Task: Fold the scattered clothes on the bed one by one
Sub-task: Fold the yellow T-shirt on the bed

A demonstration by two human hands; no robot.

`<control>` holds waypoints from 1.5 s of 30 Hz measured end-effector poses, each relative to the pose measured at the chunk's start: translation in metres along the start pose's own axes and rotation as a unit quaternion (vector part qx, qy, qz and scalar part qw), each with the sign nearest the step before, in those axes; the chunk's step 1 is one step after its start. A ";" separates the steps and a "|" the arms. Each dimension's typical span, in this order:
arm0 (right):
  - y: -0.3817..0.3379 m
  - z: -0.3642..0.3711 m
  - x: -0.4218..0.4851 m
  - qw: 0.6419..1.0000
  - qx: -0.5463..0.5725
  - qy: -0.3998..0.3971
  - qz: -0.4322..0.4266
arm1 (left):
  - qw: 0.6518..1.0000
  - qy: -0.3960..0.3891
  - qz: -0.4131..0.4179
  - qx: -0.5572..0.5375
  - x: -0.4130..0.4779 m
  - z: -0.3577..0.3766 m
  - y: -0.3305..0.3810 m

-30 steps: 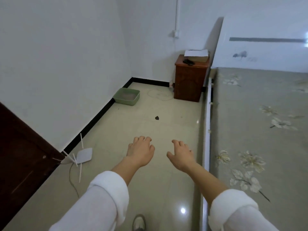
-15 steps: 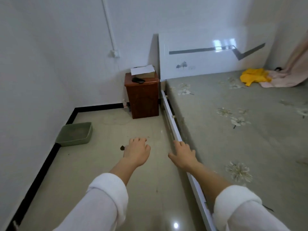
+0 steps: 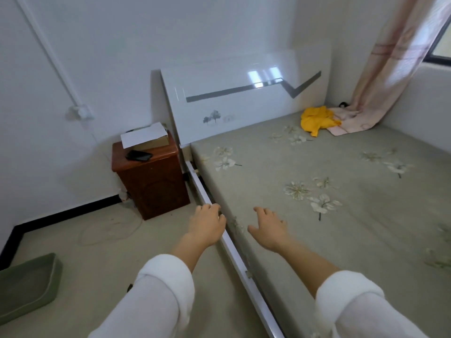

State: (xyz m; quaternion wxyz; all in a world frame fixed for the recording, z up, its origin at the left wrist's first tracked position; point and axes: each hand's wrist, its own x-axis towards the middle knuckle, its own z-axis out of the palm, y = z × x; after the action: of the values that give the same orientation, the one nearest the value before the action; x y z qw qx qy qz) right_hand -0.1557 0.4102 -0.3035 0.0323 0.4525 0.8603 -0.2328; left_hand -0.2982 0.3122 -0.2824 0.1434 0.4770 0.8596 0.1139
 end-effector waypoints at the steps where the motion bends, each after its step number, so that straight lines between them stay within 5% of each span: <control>1: 0.000 -0.007 0.019 1.000 0.000 0.002 0.006 | 1.000 -0.004 0.004 -0.002 0.023 -0.003 0.001; 26: -0.032 -0.100 0.467 0.980 0.028 0.042 0.192 | 0.975 -0.116 0.185 0.028 0.543 -0.055 -0.037; 45: 0.139 -0.120 0.773 0.933 0.074 0.054 0.348 | 0.934 -0.178 0.283 0.126 0.931 0.070 0.061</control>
State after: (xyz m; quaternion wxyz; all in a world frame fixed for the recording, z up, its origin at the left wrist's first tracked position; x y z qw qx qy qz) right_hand -0.4813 1.1192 -0.4540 0.0314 0.7366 0.6297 -0.2448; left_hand -0.6944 1.1419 -0.4557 0.1946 0.7269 0.6570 -0.0464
